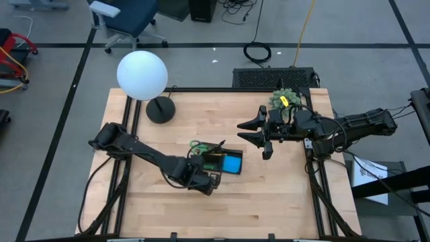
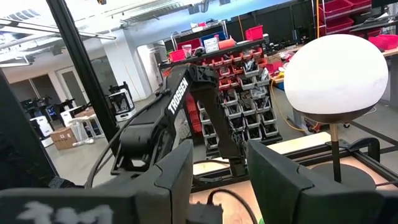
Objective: Pick and place office supplies into organizer
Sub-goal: Put the blue binder clip into the desk organizer
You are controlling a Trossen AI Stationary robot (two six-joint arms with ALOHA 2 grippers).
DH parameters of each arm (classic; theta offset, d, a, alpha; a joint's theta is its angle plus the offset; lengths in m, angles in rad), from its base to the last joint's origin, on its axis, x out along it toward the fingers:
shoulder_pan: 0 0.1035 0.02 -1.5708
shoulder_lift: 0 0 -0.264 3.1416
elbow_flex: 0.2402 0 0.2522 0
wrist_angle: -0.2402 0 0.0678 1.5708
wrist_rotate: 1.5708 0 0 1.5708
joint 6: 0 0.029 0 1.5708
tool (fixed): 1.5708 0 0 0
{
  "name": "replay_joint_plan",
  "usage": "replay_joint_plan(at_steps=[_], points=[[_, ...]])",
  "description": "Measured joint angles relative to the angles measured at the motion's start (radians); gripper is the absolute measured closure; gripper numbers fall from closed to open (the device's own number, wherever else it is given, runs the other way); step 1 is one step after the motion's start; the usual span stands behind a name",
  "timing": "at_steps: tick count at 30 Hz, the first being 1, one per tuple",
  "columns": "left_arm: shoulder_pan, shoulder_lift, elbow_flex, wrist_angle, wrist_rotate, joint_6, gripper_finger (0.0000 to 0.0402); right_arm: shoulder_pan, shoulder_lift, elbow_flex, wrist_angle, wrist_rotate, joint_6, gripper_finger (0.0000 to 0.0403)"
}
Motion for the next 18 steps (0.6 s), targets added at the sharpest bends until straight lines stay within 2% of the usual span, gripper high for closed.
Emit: replay_joint_plan(at_steps=[7, 18], points=[[0.017, -0.029, 0.001, -0.028, -0.051, 0.009, 0.0346, 0.000, 0.000, 0.000, 0.000, 0.000, 0.000, 0.0264], [0.093, -0.034, 0.001, -0.021, -0.065, 0.112, 0.0346, 0.000, 0.000, 0.000, 0.000, 0.000, 0.000, 0.0264]])
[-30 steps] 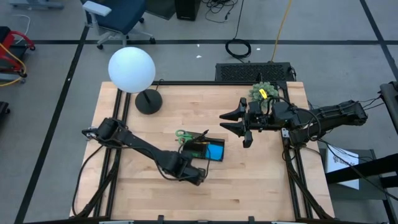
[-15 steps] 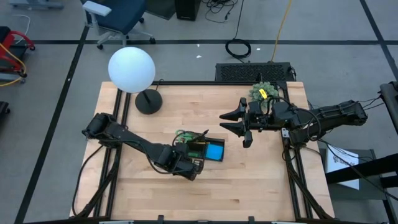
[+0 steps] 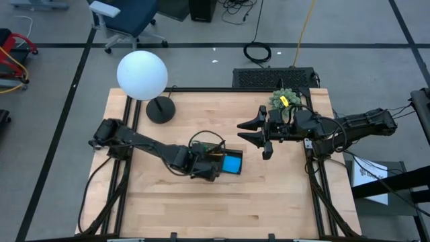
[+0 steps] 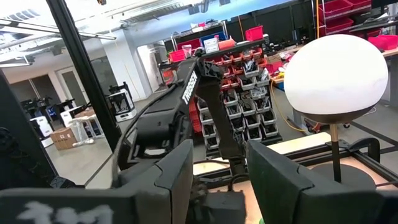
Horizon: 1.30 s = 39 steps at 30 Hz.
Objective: Pick and place office supplies into organizer
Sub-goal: Put the blue binder clip into the desk organizer
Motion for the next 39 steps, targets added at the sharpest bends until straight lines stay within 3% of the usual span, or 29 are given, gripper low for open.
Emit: replay_joint_plan(at_steps=[13, 39], points=[[0.072, 0.000, 0.000, -0.017, 0.004, 0.104, 0.0346, 0.000, 0.000, 0.000, 0.000, 0.000, 0.000, 0.0264], [0.087, 0.083, -0.002, -0.017, 0.059, 0.112, 0.0346, 0.000, 0.000, 0.000, 0.000, 0.000, 0.000, 0.0264]])
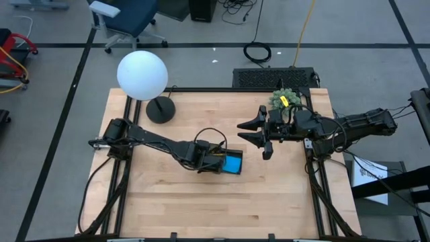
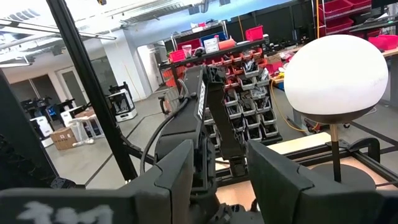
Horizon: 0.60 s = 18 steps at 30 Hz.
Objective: Pick and place office supplies into organizer
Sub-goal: Put the blue binder clip into the desk organizer
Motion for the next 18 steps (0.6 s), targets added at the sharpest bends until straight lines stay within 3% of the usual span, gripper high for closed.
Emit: replay_joint_plan(at_steps=[18], points=[[0.005, -0.003, 0.001, -0.002, -0.019, -0.001, 0.0346, 0.000, 0.000, 0.000, 0.000, 0.000, 0.000, 0.0264]])
